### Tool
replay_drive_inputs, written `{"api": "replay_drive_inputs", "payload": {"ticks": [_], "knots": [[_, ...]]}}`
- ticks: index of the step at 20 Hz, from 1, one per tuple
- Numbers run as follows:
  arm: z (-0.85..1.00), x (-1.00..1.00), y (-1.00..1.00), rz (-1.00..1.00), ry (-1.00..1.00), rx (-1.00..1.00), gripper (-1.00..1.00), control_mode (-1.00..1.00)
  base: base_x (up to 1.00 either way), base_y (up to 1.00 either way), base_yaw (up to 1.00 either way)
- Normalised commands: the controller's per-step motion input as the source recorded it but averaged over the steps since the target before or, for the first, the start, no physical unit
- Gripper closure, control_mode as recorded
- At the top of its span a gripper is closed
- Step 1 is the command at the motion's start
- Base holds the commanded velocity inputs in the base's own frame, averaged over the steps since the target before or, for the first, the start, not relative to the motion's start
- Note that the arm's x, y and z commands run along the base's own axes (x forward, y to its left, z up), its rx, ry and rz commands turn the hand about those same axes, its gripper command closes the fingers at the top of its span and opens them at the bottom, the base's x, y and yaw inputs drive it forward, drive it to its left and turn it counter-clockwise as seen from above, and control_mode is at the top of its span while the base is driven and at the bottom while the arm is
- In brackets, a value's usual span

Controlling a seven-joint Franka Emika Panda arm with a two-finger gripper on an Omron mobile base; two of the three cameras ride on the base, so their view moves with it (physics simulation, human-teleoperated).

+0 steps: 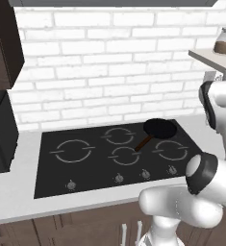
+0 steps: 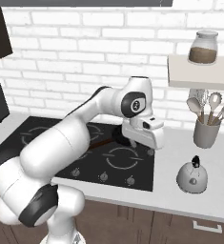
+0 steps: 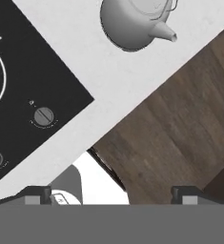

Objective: Pick the kettle from the counter and place it on a stove burner. Then turn the burner on.

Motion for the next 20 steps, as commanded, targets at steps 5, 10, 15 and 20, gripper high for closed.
{"api": "replay_drive_inputs", "payload": {"ticks": [5, 10, 15, 20], "knots": [[-0.1, 0.2, -0.31, 0.01, 0.01, 0.0, -1.0, -1.0, 0.0, 0.0, 0.0], [-0.08, 0.07, -0.31, 0.15, 0.0, 0.0, -1.0, -1.0, 0.0, 0.0, 0.0], [-0.36, 0.15, -0.18, 0.31, 0.0, 0.01, -1.0, -1.0, 0.0, 0.0, 0.0], [-0.27, 0.28, -0.01, 0.37, 0.0, 0.0, -1.0, -1.0, 0.0, 0.0, 0.0]]}}
